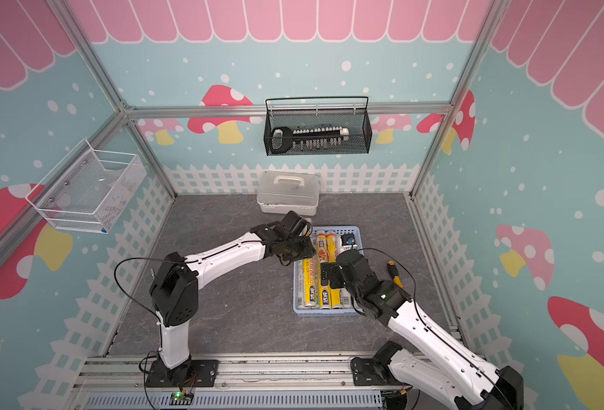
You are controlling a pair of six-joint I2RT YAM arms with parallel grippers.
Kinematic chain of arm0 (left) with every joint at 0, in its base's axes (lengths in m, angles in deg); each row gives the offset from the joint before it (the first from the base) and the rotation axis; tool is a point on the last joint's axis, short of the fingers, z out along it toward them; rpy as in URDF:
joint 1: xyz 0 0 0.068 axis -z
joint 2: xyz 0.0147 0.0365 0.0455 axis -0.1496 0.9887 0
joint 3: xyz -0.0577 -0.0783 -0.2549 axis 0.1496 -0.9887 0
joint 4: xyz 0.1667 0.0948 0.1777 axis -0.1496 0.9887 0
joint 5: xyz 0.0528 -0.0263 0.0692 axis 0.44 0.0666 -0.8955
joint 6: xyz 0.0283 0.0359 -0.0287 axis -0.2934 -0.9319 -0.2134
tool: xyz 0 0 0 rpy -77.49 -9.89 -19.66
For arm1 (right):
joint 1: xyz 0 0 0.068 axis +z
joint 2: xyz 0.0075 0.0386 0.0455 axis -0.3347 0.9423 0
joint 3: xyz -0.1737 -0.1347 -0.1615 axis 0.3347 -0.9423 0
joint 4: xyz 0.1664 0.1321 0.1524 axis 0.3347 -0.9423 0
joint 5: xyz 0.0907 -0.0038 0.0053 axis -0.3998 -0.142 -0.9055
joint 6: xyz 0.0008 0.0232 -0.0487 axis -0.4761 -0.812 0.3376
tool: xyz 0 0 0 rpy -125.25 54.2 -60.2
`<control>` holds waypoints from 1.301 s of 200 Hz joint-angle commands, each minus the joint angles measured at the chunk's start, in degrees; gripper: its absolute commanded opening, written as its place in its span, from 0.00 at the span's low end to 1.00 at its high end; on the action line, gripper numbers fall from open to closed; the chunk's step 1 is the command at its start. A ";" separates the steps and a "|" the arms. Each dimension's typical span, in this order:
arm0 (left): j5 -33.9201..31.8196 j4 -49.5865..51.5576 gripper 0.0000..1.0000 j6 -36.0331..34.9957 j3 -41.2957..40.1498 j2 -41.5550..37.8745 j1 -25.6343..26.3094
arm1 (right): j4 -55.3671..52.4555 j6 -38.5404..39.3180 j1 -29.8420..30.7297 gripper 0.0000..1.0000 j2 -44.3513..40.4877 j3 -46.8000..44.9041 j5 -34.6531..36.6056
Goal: Put the plastic wrap into the basket
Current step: Place the plastic wrap in the basket.
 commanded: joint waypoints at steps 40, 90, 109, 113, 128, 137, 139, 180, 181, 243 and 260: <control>2.85 4.09 0.23 -1.66 3.31 3.39 0.47 | -0.80 -0.99 0.08 1.00 -1.38 -1.40 1.44; 5.33 4.07 0.33 0.65 3.75 5.63 0.49 | -1.17 -1.07 0.05 1.00 -2.07 -1.75 1.55; 4.55 4.13 0.36 2.27 3.54 5.64 0.48 | -1.15 -1.04 0.03 1.00 -2.15 -1.80 1.78; 4.45 4.09 0.37 2.59 3.45 5.62 0.47 | -1.11 -1.00 0.00 0.99 -2.09 -1.74 1.79; 4.11 4.11 0.40 4.01 3.22 5.72 0.47 | -1.08 -0.96 0.01 0.99 -1.98 -1.69 1.76; 4.32 4.05 0.41 4.60 3.14 5.75 0.42 | -1.02 -0.97 0.08 1.00 -1.93 -1.73 1.70; 4.46 4.00 0.41 4.71 3.14 5.85 0.48 | -1.03 -0.93 0.02 1.00 -1.93 -1.69 1.66; 4.26 4.06 0.47 4.66 3.10 5.72 0.41 | -0.97 -0.81 0.07 1.00 -1.56 -1.59 1.76; 4.26 4.10 0.47 4.63 3.12 5.73 0.44 | -0.97 -0.81 0.03 1.00 -1.57 -1.55 1.78; 3.68 4.06 0.50 4.43 3.06 5.17 0.47 | -0.84 -0.51 0.02 0.99 -1.03 -1.29 1.78; 3.06 3.98 0.50 4.44 2.80 4.47 0.47 | -0.89 -0.41 0.05 1.00 -1.03 -1.31 1.82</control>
